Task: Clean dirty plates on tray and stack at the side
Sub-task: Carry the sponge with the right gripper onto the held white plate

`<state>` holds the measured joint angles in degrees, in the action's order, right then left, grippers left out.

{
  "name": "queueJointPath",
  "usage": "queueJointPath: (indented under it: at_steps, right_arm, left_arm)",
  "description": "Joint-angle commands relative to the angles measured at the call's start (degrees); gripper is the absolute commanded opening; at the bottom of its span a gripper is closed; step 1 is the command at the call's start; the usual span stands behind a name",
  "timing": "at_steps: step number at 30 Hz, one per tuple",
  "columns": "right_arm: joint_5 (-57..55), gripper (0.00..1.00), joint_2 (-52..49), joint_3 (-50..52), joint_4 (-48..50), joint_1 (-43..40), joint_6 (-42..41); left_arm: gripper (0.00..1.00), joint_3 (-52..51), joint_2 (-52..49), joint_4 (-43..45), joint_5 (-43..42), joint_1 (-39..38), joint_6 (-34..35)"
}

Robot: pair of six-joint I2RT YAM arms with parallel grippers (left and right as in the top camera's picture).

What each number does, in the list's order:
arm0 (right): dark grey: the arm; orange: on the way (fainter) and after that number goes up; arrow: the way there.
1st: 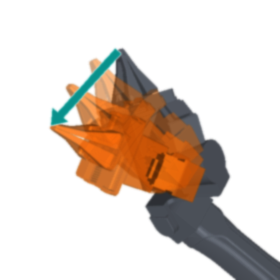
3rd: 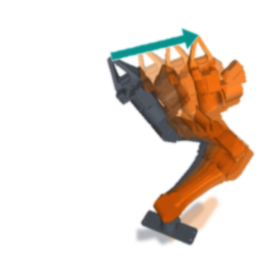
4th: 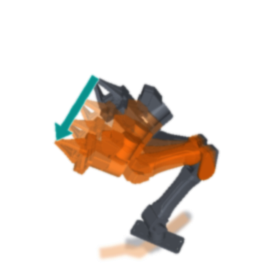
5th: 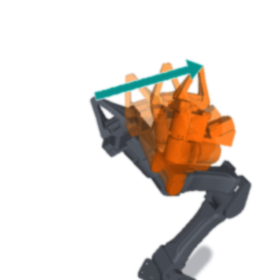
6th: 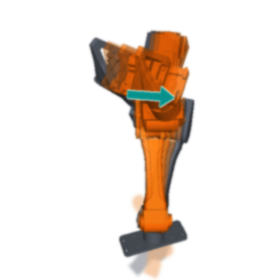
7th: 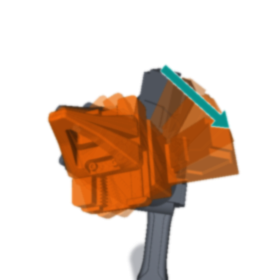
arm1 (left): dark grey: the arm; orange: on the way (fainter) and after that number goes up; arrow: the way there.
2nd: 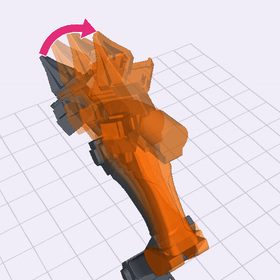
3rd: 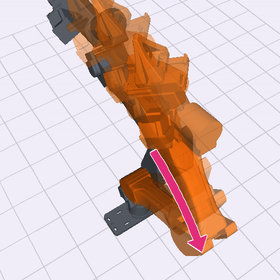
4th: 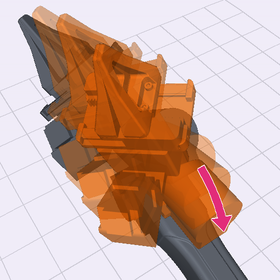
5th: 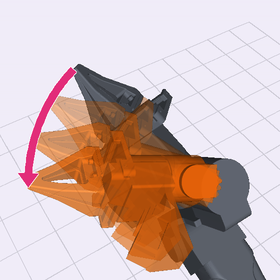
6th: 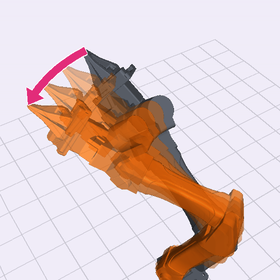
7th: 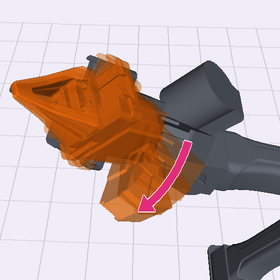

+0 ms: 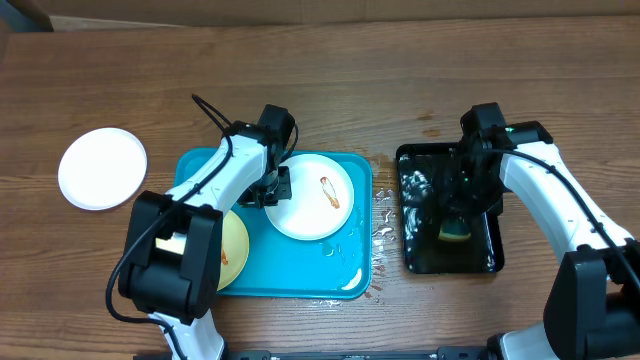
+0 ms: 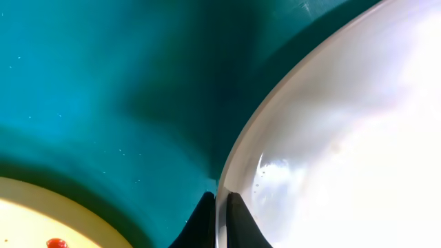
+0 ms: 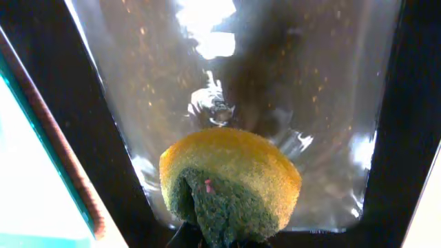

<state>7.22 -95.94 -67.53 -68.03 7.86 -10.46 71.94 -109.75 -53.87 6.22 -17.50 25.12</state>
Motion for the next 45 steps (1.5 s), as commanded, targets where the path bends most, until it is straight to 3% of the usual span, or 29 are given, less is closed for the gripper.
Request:
queueJointPath:
  at_steps: [1,17,22,26,29,37,45]
  right_arm:
    - [0.2,0.04,0.79,-1.07,0.61,-0.07,0.31]
    - [3.45,0.04,0.79,-8.98,-2.95,-0.02,-0.61]
    - [19.23,0.04,0.79,-8.98,2.25,3.67,3.1]
    - [20.39,0.04,0.79,-8.96,9.92,10.95,3.02]
    - [14.91,0.04,0.5,-8.94,16.87,17.11,2.99]
    - [-15.43,0.04,-6.21,-8.94,26.73,32.04,3.08]
    - [-22.64,0.04,-10.97,-8.94,30.6,35.21,3.91]
  left_arm:
    - [0.04,-2.47,0.7,0.28,-1.09,0.17,0.0]
    - [0.04,-2.73,0.7,0.57,-4.79,0.22,-0.92]
    - [0.04,-2.73,0.7,1.7,-6.51,0.22,-0.92]
    - [0.04,-2.73,0.7,1.88,-7.37,0.22,-0.94]
    - [0.04,-2.73,0.7,1.81,-7.34,0.11,-1.49]
    - [0.04,-2.73,0.7,1.75,-7.37,0.13,-2.03]
    - [0.04,-2.73,0.7,1.53,-7.34,0.2,-2.1]
